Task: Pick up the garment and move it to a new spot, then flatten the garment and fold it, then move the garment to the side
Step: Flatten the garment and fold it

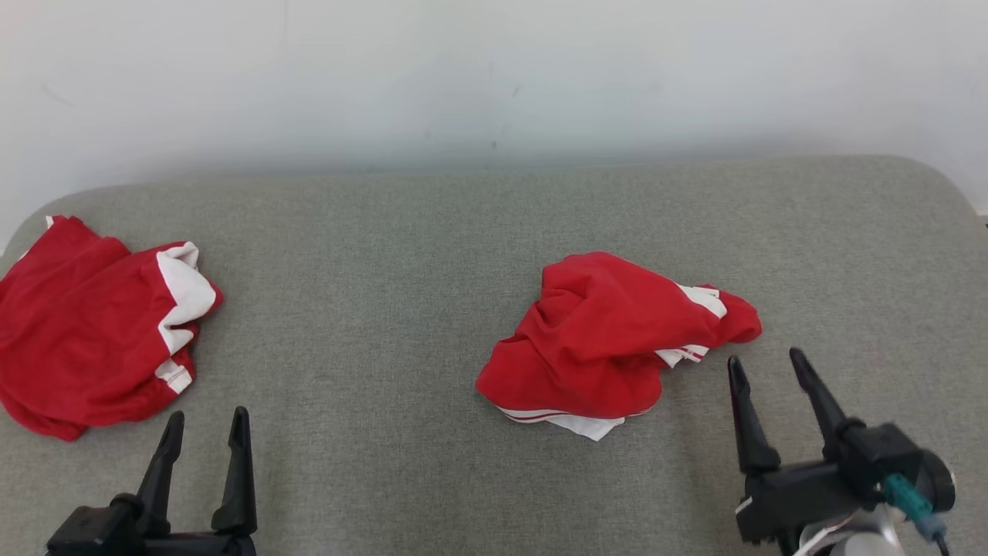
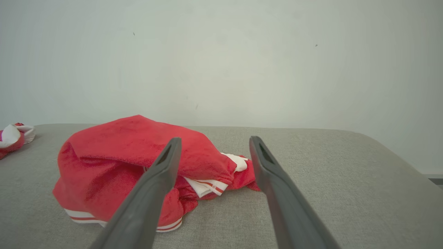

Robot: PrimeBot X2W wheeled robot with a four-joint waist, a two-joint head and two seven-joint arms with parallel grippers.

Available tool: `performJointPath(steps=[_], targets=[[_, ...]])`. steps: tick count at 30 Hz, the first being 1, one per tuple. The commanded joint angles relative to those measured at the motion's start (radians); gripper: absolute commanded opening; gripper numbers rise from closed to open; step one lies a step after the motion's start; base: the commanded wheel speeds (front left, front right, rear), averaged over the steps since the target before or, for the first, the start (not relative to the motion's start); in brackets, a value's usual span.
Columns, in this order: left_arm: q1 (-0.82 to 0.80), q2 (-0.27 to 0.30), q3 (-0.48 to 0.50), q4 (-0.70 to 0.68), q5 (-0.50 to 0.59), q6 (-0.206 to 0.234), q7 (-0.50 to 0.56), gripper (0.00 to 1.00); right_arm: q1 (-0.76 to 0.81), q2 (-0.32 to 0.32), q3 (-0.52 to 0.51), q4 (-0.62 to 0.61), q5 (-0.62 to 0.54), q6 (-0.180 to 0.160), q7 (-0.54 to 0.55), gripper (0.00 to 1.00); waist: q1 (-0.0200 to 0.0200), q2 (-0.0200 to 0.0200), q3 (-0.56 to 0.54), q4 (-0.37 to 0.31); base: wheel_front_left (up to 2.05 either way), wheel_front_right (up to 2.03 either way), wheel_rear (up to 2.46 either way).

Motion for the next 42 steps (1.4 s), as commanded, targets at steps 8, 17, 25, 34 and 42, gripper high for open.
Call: performJointPath(steps=[8,17,25,34,42], targets=[[-0.024,-0.013,0.003,-0.006,0.013,-0.007,-0.001,1.00,-0.176,-0.080,0.007,0.119,0.011,-0.003,0.049,1.00,0.0000,0.0000,0.054,0.019,0.00,0.00,0.00],[-0.068,-0.021,-0.008,0.000,0.017,-0.016,-0.001,1.00,-0.341,-0.130,0.052,0.335,0.063,-0.003,0.075,1.00,0.0000,0.0000,0.124,0.038,0.00,0.00,0.00],[-0.105,-0.019,-0.021,0.019,0.017,-0.023,-0.001,1.00,-0.428,-0.120,0.110,0.539,0.106,-0.003,0.033,1.00,0.0000,0.0000,0.165,0.049,0.00,0.00,0.00],[-0.121,-0.025,-0.026,0.036,0.020,-0.029,-0.001,1.00,-0.478,-0.111,0.180,0.635,0.157,-0.003,-0.014,0.00,0.0000,0.0000,0.155,0.052,0.00,0.00,0.00],[-0.086,-0.035,-0.017,0.049,0.027,-0.031,-0.001,1.00,-0.481,-0.180,0.128,0.530,0.153,-0.003,-0.019,0.00,0.0000,0.0000,0.088,0.046,0.00,0.00,0.00]])
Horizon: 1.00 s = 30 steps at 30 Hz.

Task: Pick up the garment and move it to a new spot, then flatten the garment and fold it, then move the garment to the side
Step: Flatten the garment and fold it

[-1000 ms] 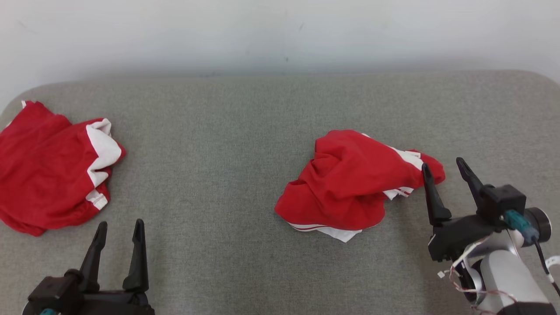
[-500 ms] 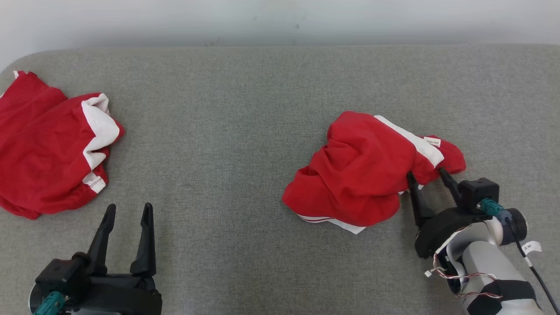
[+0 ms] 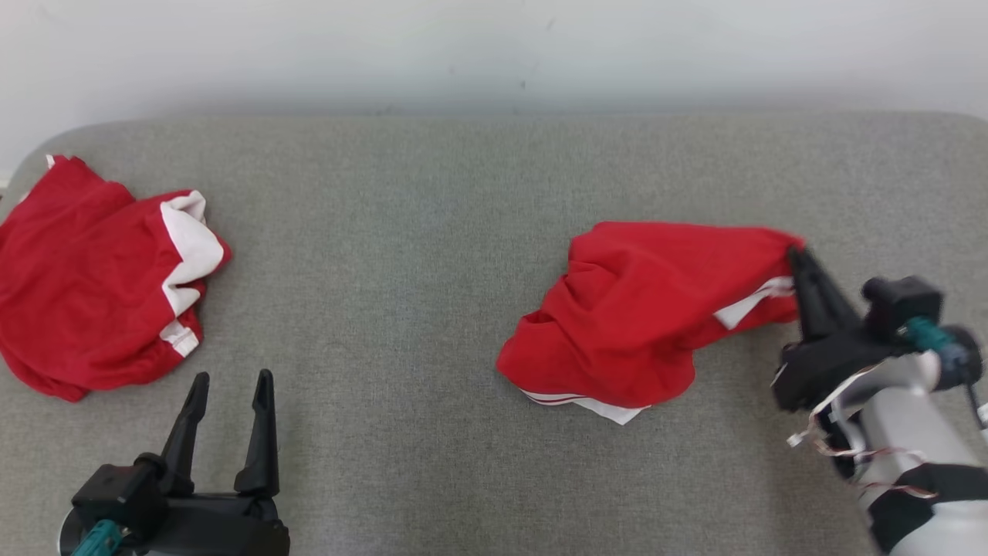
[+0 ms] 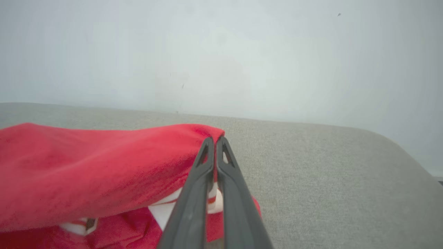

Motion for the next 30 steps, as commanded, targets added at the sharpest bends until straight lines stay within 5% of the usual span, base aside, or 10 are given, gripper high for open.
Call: performJointPath(steps=[1,6,11,24,29,30], targets=[[0.013,-0.004,0.001,0.000,0.011,-0.004,-0.001,1.00,-0.012,-0.012,-0.007,-0.019,-0.009,-0.003,-0.001,0.00,0.0001,-0.0001,-0.023,0.002,0.00,0.00,0.00],[0.020,-0.014,-0.009,-0.003,0.011,-0.005,-0.001,1.00,-0.061,-0.046,0.003,-0.121,-0.055,-0.003,-0.001,0.00,0.0001,-0.0001,-0.043,0.030,0.00,0.00,0.00],[0.034,-0.024,-0.010,0.004,0.009,-0.003,-0.001,1.00,-0.140,-0.011,0.109,-0.173,-0.081,-0.003,-0.001,0.00,0.0001,-0.0001,-0.055,0.065,0.00,0.00,0.00],[0.026,-0.041,-0.030,0.034,0.004,-0.004,-0.001,1.00,-0.263,0.178,0.434,-0.029,0.001,-0.003,-0.001,0.00,0.0001,-0.0001,-0.060,0.187,0.00,0.00,0.00],[0.027,-0.049,-0.038,0.039,0.001,-0.004,-0.001,1.00,-0.228,0.204,0.552,0.038,0.066,-0.003,-0.001,0.00,0.0001,-0.0001,-0.047,0.212,0.00,0.00,0.00],[0.024,-0.050,-0.039,0.042,0.000,-0.005,-0.001,1.00,-0.218,0.206,0.587,0.032,0.098,-0.003,-0.001,0.16,0.0001,-0.0001,-0.044,0.217,0.00,0.00,0.00]])
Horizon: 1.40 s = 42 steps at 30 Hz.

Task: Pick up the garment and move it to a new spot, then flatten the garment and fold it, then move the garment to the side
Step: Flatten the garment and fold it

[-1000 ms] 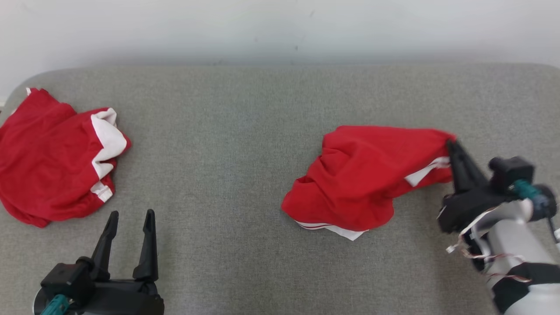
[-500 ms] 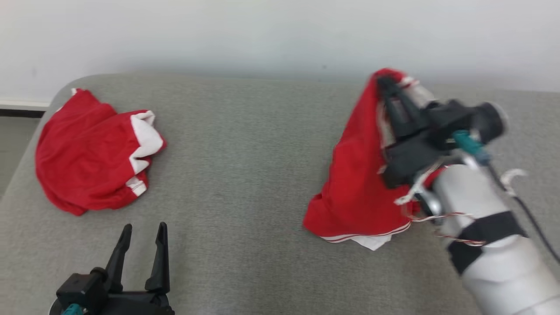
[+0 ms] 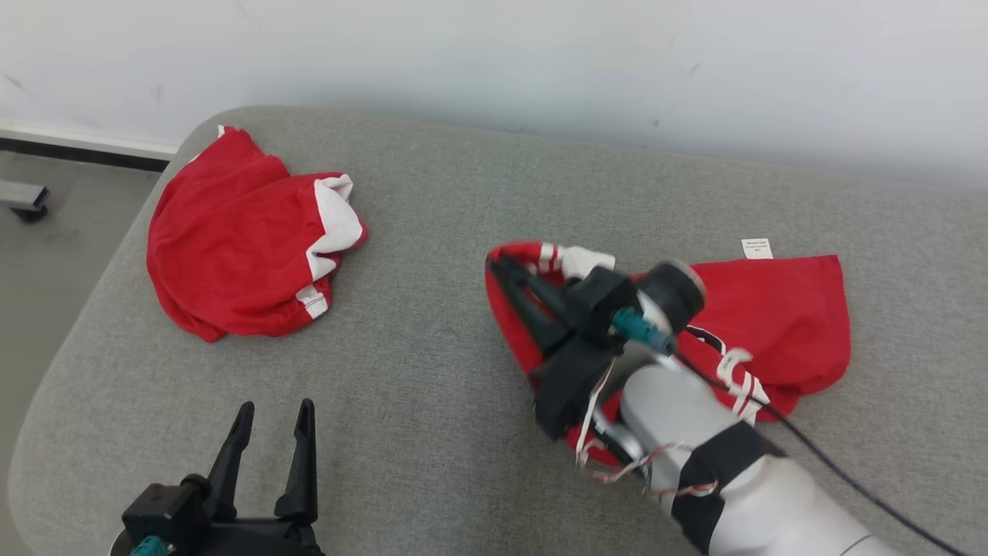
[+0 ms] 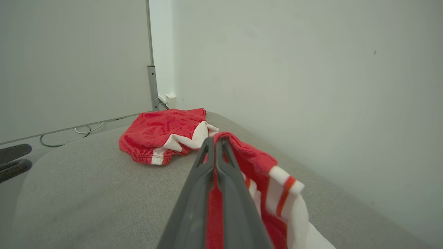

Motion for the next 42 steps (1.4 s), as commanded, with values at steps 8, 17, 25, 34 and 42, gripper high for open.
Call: performJointPath(steps=[8,17,25,34,42], targets=[[-0.019,-0.003,0.010,0.019,0.002,0.001,-0.001,1.00,-0.019,0.002,0.084,-0.014,0.114,-0.003,-0.001,1.00,0.0001,0.0000,0.013,-0.018,0.00,0.00,0.00],[0.004,0.010,0.058,0.002,0.019,0.003,-0.001,1.00,0.028,-0.020,-0.096,-0.055,0.022,-0.003,-0.001,1.00,0.0001,0.0000,-0.024,-0.113,0.00,0.00,0.00],[0.018,0.015,0.086,-0.022,0.030,0.007,-0.001,1.00,0.214,-0.107,-0.351,-0.240,-0.074,-0.003,-0.001,1.00,0.0001,0.0000,-0.044,-0.182,0.00,0.00,0.00],[0.052,0.015,0.103,-0.035,0.036,0.010,-0.001,1.00,0.514,-0.131,-0.570,-0.469,-0.150,-0.003,-0.001,1.00,0.0001,0.0000,-0.062,-0.218,0.00,0.00,0.00],[0.066,0.020,0.111,-0.050,0.037,0.018,-0.001,1.00,0.710,-0.076,-0.658,-0.603,-0.177,-0.003,-0.001,1.00,0.0001,0.0000,-0.058,-0.239,0.00,0.00,0.00]])
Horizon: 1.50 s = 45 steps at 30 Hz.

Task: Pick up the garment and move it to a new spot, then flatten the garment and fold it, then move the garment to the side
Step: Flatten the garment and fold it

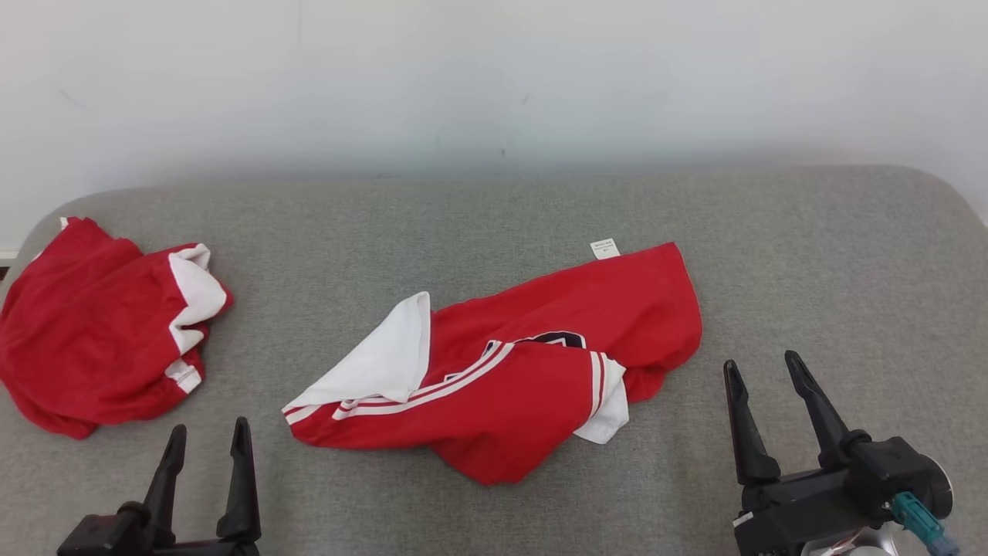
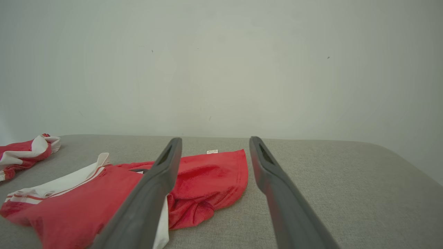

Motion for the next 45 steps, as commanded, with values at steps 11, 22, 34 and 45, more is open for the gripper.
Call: performJointPath(steps=[11,22,34,45], targets=[[-0.111,0.032,-0.079,-0.001,0.016,-0.007,0.021,1.00,-0.023,0.037,0.007,-0.026,-0.023,-0.003,-0.001,1.00,0.0001,0.0000,0.051,-0.060,0.00,0.00,0.00],[-0.348,0.101,-0.255,0.056,-0.048,-0.015,0.142,1.00,-0.051,0.061,-0.002,-0.023,-0.015,-0.003,0.000,1.00,0.0001,0.0000,0.128,-0.172,0.00,0.00,0.00],[-0.419,0.251,-0.524,0.125,-0.189,-0.015,0.336,1.00,-0.056,0.075,-0.026,-0.032,-0.009,-0.003,-0.001,1.00,0.0001,0.0000,0.168,-0.245,0.00,0.00,0.00],[-0.485,0.296,-0.635,0.193,-0.237,-0.015,0.345,0.00,-0.063,0.080,-0.033,-0.040,-0.010,-0.003,-0.001,1.00,0.0001,0.0000,0.186,-0.266,0.00,0.00,0.00]])
